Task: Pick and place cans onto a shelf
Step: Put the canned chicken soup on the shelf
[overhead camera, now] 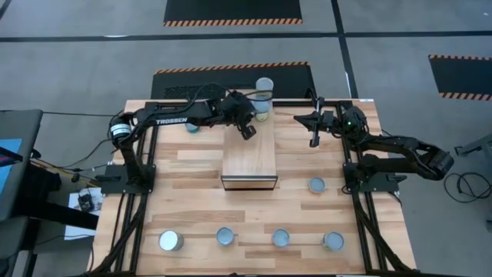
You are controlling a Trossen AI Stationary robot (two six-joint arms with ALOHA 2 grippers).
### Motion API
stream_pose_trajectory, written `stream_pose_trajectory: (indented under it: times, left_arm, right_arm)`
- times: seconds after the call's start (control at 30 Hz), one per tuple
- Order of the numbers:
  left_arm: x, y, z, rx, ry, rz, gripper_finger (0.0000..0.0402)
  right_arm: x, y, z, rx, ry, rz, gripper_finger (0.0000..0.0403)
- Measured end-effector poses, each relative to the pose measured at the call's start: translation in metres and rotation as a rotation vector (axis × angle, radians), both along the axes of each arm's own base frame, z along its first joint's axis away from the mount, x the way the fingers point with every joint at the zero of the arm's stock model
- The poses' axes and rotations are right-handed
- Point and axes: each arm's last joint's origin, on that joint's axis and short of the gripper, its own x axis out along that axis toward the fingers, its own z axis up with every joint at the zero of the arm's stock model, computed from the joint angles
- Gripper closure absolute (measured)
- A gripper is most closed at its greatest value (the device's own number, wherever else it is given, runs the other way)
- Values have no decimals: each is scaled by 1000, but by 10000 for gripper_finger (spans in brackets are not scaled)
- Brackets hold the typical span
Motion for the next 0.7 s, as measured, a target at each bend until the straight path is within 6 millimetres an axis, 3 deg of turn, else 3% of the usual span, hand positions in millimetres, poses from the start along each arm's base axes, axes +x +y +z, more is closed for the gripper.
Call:
stream_pose_trajectory:
  times: [0.7]
  left_arm:
    - [0, 8, 6, 31, -54, -8, 401]
  right_arm:
    - [0, 0, 0, -4, 1, -1, 391]
